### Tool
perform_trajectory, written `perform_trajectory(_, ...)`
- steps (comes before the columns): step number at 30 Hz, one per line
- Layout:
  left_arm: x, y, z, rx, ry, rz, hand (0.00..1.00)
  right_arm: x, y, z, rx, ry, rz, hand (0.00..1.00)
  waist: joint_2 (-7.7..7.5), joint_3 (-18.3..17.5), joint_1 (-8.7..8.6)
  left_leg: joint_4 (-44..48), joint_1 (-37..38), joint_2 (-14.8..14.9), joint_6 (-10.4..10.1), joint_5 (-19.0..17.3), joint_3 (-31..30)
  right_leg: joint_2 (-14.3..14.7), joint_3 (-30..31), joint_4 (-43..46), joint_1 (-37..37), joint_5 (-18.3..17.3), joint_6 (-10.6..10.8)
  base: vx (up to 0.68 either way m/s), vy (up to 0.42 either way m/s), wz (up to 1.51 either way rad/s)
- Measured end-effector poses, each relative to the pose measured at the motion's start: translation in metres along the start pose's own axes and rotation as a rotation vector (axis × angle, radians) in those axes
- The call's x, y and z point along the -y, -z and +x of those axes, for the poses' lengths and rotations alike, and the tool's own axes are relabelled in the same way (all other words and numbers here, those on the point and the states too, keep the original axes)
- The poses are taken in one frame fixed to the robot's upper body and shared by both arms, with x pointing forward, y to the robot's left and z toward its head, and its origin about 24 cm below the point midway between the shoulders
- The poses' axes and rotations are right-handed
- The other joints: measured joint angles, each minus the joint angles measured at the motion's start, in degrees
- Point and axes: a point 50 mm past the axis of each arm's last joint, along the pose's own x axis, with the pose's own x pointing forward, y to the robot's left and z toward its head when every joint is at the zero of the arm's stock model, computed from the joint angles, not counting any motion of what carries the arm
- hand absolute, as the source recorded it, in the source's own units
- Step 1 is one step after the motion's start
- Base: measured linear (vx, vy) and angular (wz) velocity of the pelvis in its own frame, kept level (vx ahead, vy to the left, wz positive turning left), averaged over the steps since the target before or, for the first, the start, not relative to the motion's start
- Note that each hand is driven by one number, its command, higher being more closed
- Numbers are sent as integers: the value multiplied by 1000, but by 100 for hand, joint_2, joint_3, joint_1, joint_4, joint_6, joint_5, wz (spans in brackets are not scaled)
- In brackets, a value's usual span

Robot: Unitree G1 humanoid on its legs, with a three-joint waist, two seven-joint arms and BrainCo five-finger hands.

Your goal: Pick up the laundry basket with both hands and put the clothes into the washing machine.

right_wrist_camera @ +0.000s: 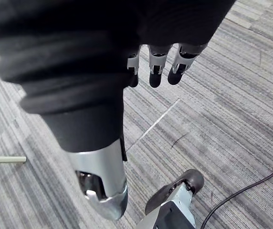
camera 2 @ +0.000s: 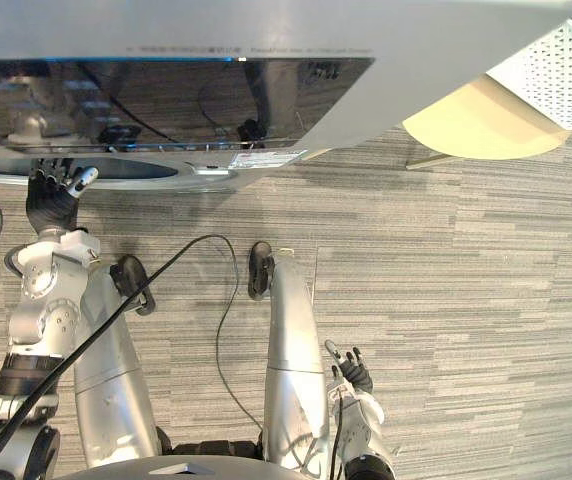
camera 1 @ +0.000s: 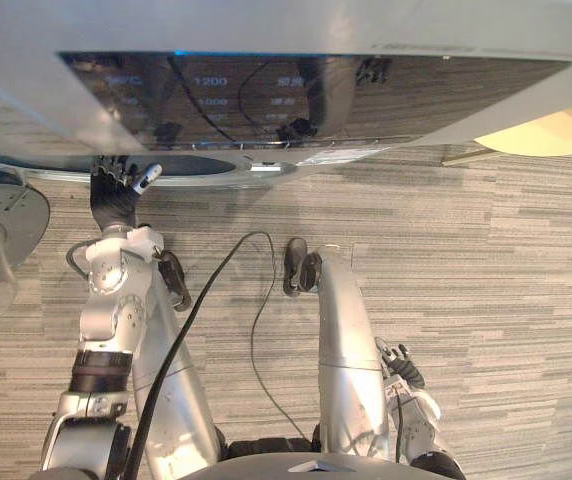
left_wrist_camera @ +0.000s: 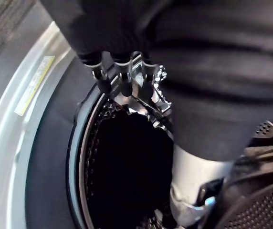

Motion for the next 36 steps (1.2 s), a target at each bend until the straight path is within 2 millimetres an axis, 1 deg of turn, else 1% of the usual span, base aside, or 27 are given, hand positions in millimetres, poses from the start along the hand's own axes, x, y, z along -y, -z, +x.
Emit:
perform_trajectory(1,-2,4,-5,-14,1,0,0,1,-1,0,2,0,-9,0,4,-2,18,-61,89,-4,-3,6,21,-3,-1,-47,81,-1,-3,4,-71,5)
perform_trajectory(2,-5,14,-14,-53,3,5,0,2,-3,0,6,3,-15,0,25,4,51,-205,297,-10,-9,18,68,-9,-9,-179,279,-2,-8,20,-69,9)
perform_trajectory(3,-8,24,-24,-97,1,-2,0,4,-5,1,11,9,-19,0,92,-3,82,-368,517,-29,1,65,82,-22,-54,-344,519,12,-14,42,-77,14)
perform_trajectory(4,-8,31,-29,-122,-1,-7,0,6,-6,1,14,11,-23,0,136,-2,88,-464,638,-45,2,93,84,-42,-92,-432,666,22,-15,67,-69,28)
perform_trajectory(5,-7,43,-39,-172,11,-19,0,9,-7,0,15,18,-32,0,211,-22,95,-696,883,-132,-8,165,95,-113,-149,-612,928,59,14,98,-80,37)
perform_trajectory(6,-5,54,-50,-219,22,-31,0,10,-7,0,13,20,-58,0,230,-26,120,-989,1204,-207,-9,257,158,-167,-169,-819,1227,90,-12,101,-76,38)
perform_trajectory(7,-4,59,-55,-243,30,-38,0,10,-7,0,13,19,-71,0,234,-24,143,-1149,1393,-224,-8,306,206,-192,-181,-932,1399,107,-14,115,-92,28)
perform_trajectory(8,-5,75,-66,-304,27,-52,0,10,-7,0,14,19,-73,0,281,-49,195,-1462,1784,-279,-65,431,265,-209,-216,-1195,1770,159,-7,98,-69,21)
perform_trajectory(9,-6,85,-72,-346,17,-57,0,10,-7,0,14,20,-75,0,327,-76,195,-1620,1979,-312,-71,466,276,-224,-258,-1349,1979,188,-7,174,-72,30)
perform_trajectory(10,-12,115,-93,-481,-19,-66,0,9,-5,0,7,18,-110,0,392,-173,202,-2177,2672,-400,-73,616,399,-279,-309,-1797,2625,272,9,158,-42,26)
perform_trajectory(12,-18,134,-112,-577,-54,-72,0,10,-1,0,-8,20,-130,0,427,-370,201,-2544,3034,-466,-77,711,482,-300,-328,-2112,2965,335,34,147,-16,15)
perform_trajectory(13,-23,152,-131,-673,-90,-75,0,12,4,-1,-27,33,-134,0,467,-594,197,-2900,3393,-524,-63,802,569,-325,-353,-2422,3298,402,70,180,17,15)
perform_trajectory(15,-30,174,-157,-800,-128,-37,0,11,9,-2,-46,39,-140,0,536,-761,148,-3491,4061,-638,-43,974,638,-393,-460,-2948,3973,518,118,175,28,23)
perform_trajectory(16,-38,185,-177,-883,-166,-8,0,13,17,-3,-70,49,-145,0,545,-997,161,-3880,4420,-699,-46,1093,709,-403,-489,-3285,4307,608,141,149,18,21)
perform_trajectory(17,-44,190,-185,-922,-182,30,0,14,22,-5,-88,59,-143,0,558,-1205,158,-4181,4603,-741,-50,1202,718,-423,-559,-3548,4508,684,163,181,13,27)
perform_trajectory(18,-56,198,-199,-993,-241,68,0,17,33,-9,-118,77,-130,0,584,-1519,133,-4754,4986,-821,-61,1429,728,-439,-682,-4068,4924,853,194,166,7,26)
perform_trajectory(19,-59,199,-202,-1006,-257,72,0,18,35,-10,-127,83,-126,0,588,-1585,130,-4874,5069,-837,-74,1477,739,-440,-700,-4169,5005,890,203,172,18,22)
perform_trajectory(21,-80,206,-223,-1109,-339,142,0,32,48,-15,-182,153,-91,0,592,-2000,123,-5852,5742,-970,-69,1881,852,-418,-774,-4979,5593,1192,263,169,27,6)
perform_trajectory(22,-86,207,-230,-1142,-352,175,0,37,52,-16,-200,178,-86,0,600,-2103,123,-6122,5919,-994,-80,2000,898,-396,-778,-5226,5731,1298,280,169,32,-7)
perform_trajectory(24,-103,207,-255,-1258,-393,246,0,53,60,-20,-254,249,-96,0,644,-2426,78,-6929,6387,-1046,-82,2325,1033,-268,-775,-6108,6186,1700,323,156,45,-18)
perform_trajectory(25,-107,207,-261,-1286,-403,256,0,56,61,-21,-270,260,-102,0,650,-2479,64,-7064,6465,-1066,-80,2379,1044,-238,-779,-6313,6292,1806,339,131,52,-14)
perform_trajectory(26,-111,206,-270,-1322,-424,262,0,61,65,-24,-301,281,-104,0,634,-2594,28,-7278,6560,-1094,-77,2453,1063,-191,-782,-6708,6467,2000,350,107,44,-8)
perform_trajectory(27,-116,204,-270,-1333,-411,300,0,63,69,-26,-322,291,-104,0,601,-2640,29,-7371,6622,-1125,-79,2477,1089,-169,-773,-6939,6581,2118,365,97,36,-9)
perform_trajectory(31,-120,203,-274,-1366,-384,363,0,68,73,-29,-345,306,-106,0,521,-2785,-10,-7578,6899,-1216,-74,2478,1258,-188,-606,-7125,6704,2186,394,55,32,-20)
perform_trajectory(33,-121,203,-275,-1370,-382,370,0,69,75,-30,-354,311,-108,0,505,-2808,-16,-7642,6971,-1228,-74,2478,1332,-186,-546,-7142,6705,2200,399,30,16,-21)
perform_trajectory(36,-117,205,-272,-1380,-322,415,0,71,75,-30,-357,313,-115,0,483,-2798,-83,-7660,7012,-1262,-74,2468,1430,-192,-415,-7175,6682,2260,392,3,16,-21)
